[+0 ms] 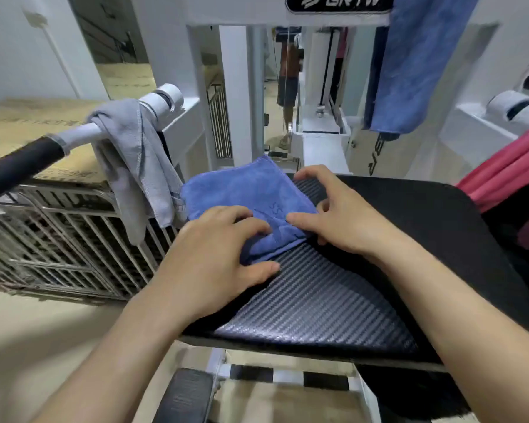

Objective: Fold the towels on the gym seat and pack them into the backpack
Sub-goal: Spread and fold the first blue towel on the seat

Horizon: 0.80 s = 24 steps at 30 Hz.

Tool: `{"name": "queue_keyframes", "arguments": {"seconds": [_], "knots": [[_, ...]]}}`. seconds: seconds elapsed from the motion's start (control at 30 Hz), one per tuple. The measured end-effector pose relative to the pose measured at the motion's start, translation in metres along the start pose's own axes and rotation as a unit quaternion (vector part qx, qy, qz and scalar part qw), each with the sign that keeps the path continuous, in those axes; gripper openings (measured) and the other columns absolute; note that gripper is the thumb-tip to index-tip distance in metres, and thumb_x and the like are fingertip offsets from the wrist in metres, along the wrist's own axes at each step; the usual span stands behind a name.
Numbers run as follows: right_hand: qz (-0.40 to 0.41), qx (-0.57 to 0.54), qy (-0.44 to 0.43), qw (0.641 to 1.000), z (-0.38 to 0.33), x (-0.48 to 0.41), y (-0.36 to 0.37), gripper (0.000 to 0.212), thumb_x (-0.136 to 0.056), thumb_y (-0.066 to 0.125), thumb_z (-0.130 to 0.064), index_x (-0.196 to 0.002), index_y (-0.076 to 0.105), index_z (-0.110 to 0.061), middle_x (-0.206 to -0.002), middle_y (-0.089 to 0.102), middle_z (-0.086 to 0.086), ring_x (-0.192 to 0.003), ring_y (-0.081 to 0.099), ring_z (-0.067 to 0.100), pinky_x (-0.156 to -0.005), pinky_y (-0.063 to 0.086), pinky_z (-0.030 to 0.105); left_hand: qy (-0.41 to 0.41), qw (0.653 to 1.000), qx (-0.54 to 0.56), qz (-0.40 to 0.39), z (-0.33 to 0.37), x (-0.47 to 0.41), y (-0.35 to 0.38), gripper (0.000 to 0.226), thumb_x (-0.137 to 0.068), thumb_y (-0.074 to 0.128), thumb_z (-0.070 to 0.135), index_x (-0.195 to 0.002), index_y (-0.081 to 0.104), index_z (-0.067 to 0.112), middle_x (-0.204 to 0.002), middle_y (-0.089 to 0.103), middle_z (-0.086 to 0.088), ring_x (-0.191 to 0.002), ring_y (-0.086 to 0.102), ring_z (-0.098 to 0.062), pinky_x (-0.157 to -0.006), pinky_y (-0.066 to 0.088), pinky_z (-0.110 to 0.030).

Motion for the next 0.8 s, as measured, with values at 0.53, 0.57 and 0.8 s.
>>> {"name": "queue_keyframes", "arguments": {"seconds": [0.53,0.57,0.8], "knots": [[-0.126,-0.034,-0.158,0.979,0.046,0.185,-0.1,0.084,-0.051,0.08,-0.06,-0.126,0.054,-0.031,-0.125,0.051,-0.017,-0.119,0.049,-0.004,-0.101,0.038,0.019,-0.005,0.952,0.285,-0.111,0.18,0.054,0.003,0.03,-0.071,0.057,0.002,-0.083,0.064,0.028,-0.073,0.063,0.006,-0.066,0.055,-0.006,-0.059,0.044,-0.02],[-0.146,-0.076,-0.165,0.972,0.047,0.199,-0.103,0.075,-0.057,0.085,-0.05,-0.123,0.056,-0.03,-0.123,0.058,-0.016,-0.117,0.054,-0.002,-0.098,0.042,0.019,0.005,0.938,0.321,-0.129,0.194,0.055,0.008,0.028,-0.071,0.059,0.001,-0.08,0.063,0.027,-0.07,0.059,0.008,-0.065,0.053,-0.003,-0.059,0.042,-0.017],[-0.18,-0.496,0.043,0.848,0.125,0.259,-0.085,0.02,-0.085,0.062,-0.016,-0.102,0.07,-0.007,-0.099,0.073,0.009,-0.086,0.071,0.02,-0.073,0.058,0.03,-0.115,0.859,0.499,-0.033,0.219,0.07,0.058,0.032,-0.063,0.075,0.036,-0.093,0.068,0.028,-0.087,0.068,0.003,-0.072,0.062,-0.009,-0.063,0.05,-0.021]]}}
Point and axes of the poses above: each hand's wrist, its own x-axis away from the middle knuckle, its own y-axis out of the palm, z = x × y, the point moved 8 cm from there along -x, towards the middle knuckle
